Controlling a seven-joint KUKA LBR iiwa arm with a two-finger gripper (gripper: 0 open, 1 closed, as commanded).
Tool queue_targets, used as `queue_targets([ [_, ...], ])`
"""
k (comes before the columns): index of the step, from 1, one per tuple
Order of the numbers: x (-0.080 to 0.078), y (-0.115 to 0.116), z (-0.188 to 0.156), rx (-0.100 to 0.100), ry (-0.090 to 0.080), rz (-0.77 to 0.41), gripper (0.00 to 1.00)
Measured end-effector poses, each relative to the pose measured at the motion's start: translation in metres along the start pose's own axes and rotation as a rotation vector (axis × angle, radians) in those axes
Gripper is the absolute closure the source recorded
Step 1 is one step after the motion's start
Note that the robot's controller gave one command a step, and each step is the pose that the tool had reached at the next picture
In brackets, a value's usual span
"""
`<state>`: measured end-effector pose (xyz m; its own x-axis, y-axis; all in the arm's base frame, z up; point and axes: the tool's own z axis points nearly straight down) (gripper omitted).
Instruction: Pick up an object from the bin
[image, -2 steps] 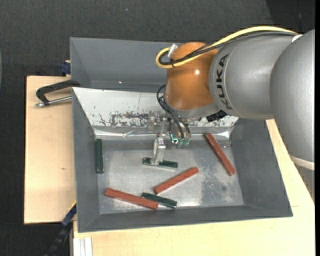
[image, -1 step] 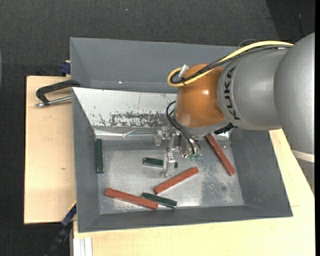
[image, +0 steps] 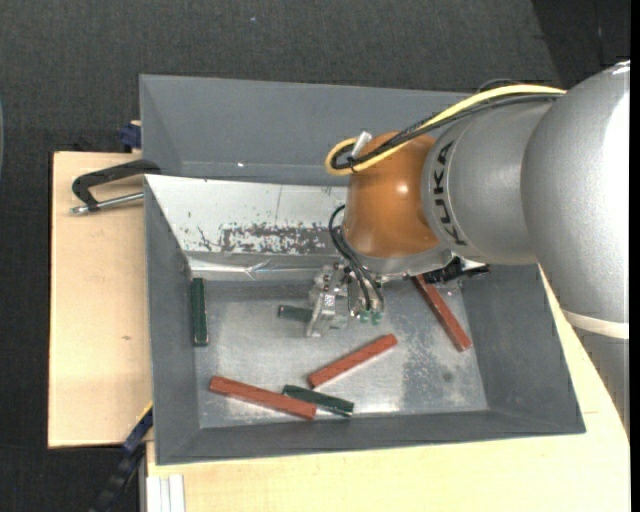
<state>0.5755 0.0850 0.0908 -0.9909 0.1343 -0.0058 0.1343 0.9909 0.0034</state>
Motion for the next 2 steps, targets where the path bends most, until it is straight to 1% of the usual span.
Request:
queue_targets([
  [1, 0.0, -0.001, 0.0, 0.0, 0.001, 0.0, 1.0],
  [2, -0.003, -0.006, -0.14, 0.001, 0.0, 0.028, 1.0],
])
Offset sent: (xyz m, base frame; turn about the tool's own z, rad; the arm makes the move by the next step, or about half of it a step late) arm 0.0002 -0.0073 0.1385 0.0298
